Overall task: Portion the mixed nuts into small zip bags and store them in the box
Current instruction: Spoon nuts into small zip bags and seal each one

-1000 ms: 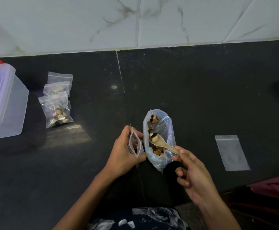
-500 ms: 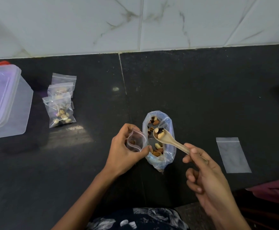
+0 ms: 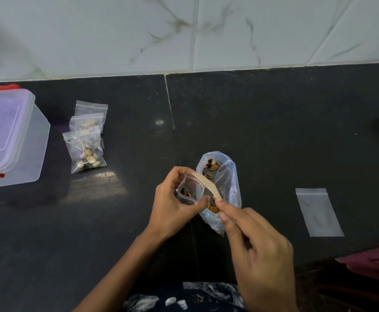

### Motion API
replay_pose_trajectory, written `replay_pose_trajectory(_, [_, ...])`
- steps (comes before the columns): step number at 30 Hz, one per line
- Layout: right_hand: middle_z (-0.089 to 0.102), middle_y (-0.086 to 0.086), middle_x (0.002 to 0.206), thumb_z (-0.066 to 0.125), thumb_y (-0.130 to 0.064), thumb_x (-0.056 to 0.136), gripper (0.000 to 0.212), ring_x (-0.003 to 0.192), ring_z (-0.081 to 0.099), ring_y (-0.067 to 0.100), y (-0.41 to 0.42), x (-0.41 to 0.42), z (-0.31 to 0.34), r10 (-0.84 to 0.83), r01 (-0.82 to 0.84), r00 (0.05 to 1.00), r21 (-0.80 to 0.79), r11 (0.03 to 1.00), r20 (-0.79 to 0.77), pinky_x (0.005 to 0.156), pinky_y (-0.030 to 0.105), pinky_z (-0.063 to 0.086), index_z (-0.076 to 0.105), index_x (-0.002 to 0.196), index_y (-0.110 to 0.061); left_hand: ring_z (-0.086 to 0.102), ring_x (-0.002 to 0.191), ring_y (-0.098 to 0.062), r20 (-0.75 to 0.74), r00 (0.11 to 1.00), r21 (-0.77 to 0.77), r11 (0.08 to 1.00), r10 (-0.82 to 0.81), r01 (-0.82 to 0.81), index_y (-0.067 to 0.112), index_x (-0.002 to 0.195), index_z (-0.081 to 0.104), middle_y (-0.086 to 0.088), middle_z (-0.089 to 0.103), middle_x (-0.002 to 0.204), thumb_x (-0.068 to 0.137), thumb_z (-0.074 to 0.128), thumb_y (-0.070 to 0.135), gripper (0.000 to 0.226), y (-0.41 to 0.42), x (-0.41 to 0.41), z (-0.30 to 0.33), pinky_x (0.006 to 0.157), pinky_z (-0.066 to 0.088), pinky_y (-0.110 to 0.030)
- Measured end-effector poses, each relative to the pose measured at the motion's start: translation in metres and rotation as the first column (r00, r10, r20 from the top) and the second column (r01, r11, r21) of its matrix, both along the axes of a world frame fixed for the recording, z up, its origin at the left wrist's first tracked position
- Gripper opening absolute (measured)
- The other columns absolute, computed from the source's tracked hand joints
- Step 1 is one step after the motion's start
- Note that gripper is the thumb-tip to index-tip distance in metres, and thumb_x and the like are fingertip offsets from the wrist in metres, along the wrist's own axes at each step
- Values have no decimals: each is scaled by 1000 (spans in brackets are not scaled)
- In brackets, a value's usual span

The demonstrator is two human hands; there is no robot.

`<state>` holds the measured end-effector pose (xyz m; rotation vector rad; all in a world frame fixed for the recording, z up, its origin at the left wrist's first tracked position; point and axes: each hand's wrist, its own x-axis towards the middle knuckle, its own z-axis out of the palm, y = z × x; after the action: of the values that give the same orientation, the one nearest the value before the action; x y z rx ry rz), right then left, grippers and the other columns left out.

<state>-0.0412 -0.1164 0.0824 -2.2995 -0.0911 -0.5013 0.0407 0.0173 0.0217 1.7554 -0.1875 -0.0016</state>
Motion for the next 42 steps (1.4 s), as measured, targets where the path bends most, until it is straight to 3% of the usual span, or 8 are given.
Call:
replay_pose_trajectory(11, [65,-13,77,53,-28,93,26,65,50,-9,1,2,-11,32,-32,996,-1,999,82,57,4,41,69,111,-18,65,90,-17,2,1000,-23,1000,14,-14,24,104,54,7,65,98,66,83,17,49,0,0,-2,75,55,-25])
replay_pose_trajectory(14, [68,-14,83,54,-27,92,24,68,58,-8,-2,3,-9,-1,-11,995,119,993,98,59,5,44,65,113,-20,64,90,-13,-14,1000,-1,1000,23,-23,22,105,54,9,64,99,67,84,13,49,1,1,-3,74,54,-23])
replay_pose_trajectory(18, [65,-13,73,52,-36,93,9,54,57,7,-12,13,-1,-204,217,976,385,897,-74,44,16,44,61,92,-36,64,91,-7,-52,998,31,999,31,-29,29,105,51,6,63,101,66,84,9,55,4,1,-2,74,53,-18])
replay_pose_trajectory(22, [58,-6,59,50,-21,95,14,48,49,4,-33,28,-17,-280,420,901,506,753,-331,45,19,43,60,85,-25,64,90,-7,-69,997,29,999,46,-44,27,108,50,7,64,99,66,84,8,57,5,2,-2,75,53,-17])
replay_pose_trajectory(27, [53,-7,57,53,-22,94,15,54,48,4,-43,37,-43,-251,449,867,454,770,-431,55,27,39,63,84,-26,64,89,-6,-73,996,32,999,42,-40,26,109,49,7,63,98,66,84,8,58,5,1,-1,74,54,-17])
replay_pose_trajectory(32, [61,-13,85,58,-27,92,5,76,58,-7,-44,41,-49,-212,430,840,374,822,-499,65,17,40,61,96,-27,64,89,-6,-79,996,38,998,42,-39,28,110,48,9,63,98,66,85,10,61,6,2,-1,75,55,-19])
replay_pose_trajectory(38, [53,-9,100,44,-66,75,65,88,55,4,-47,40,-47,-179,368,782,210,906,-596,70,26,42,36,130,-34,63,89,-2,-84,995,45,998,48,-44,29,111,46,13,63,96,65,85,8,64,6,2,-1,75,53,-16])
replay_pose_trajectory(42, [46,-9,113,44,-73,80,72,103,50,13,-47,41,-41,-359,438,839,116,891,-408,82,35,47,38,134,-27,63,88,-2,-79,995,51,997,55,-51,30,110,46,10,63,96,65,85,9,63,6,2,-2,75,52,-16])
